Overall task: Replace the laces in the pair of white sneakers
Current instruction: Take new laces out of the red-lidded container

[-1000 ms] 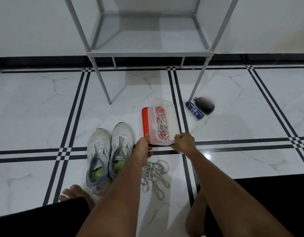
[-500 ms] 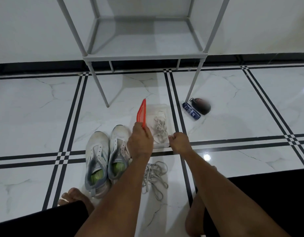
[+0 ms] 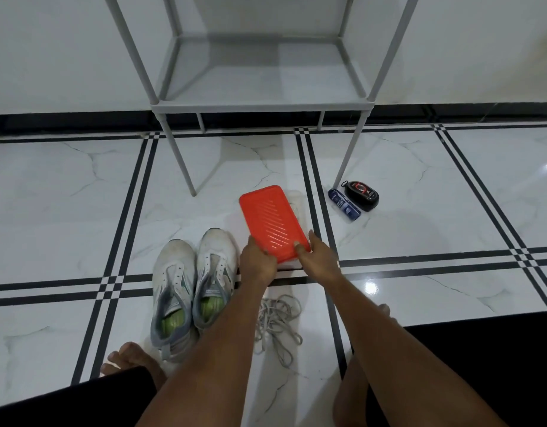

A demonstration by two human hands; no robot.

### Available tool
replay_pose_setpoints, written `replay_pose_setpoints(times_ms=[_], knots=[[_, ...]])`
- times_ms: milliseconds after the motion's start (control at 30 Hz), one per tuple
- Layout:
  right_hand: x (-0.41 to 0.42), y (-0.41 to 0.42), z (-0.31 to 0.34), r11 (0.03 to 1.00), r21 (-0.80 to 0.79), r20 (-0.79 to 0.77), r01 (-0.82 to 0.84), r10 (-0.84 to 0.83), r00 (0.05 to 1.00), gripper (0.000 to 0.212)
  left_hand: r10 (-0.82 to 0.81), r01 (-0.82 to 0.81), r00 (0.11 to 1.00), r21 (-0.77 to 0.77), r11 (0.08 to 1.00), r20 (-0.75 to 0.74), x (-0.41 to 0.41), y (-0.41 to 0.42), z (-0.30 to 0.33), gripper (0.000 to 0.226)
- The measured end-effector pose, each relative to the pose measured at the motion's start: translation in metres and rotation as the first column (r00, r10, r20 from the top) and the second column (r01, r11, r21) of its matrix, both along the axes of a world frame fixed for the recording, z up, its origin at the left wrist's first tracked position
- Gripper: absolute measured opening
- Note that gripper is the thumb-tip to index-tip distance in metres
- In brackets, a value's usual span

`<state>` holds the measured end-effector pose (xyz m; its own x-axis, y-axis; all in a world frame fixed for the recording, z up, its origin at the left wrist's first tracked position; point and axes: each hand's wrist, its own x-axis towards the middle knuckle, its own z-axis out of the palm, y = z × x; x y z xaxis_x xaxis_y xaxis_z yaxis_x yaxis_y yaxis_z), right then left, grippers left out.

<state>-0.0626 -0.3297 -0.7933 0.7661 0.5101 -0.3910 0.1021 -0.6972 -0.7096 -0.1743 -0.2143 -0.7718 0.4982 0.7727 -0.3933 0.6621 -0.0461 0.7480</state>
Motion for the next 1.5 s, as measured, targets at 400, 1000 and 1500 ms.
replay_pose_setpoints(times_ms=[400, 1000, 1500], knots=[[-0.014, -0.009, -0.001, 0.977, 0.141, 0.146, 0.157, -0.177, 0.973, 0.018, -0.174, 0.173, 0.983, -0.008, 0.985, -0.056, 0.004, 0.008, -0.018, 0.054], [-0.011, -0.003, -0.033, 0.894, 0.179, -0.297, 0.411, -0.349, 0.889, 0.029, -0.008, 0.006, 0.999, -0.055, 0.998, -0.044, 0.0, -0.001, -0.015, 0.018], [0.017, 0.032, 0.128, 0.661, 0.662, 0.103, 0.354, -0.548, 0.83, 0.025, 0.01, -0.319, 0.748, 0.346, 0.882, 0.664, 0.065, 0.002, 0.122, 0.019]])
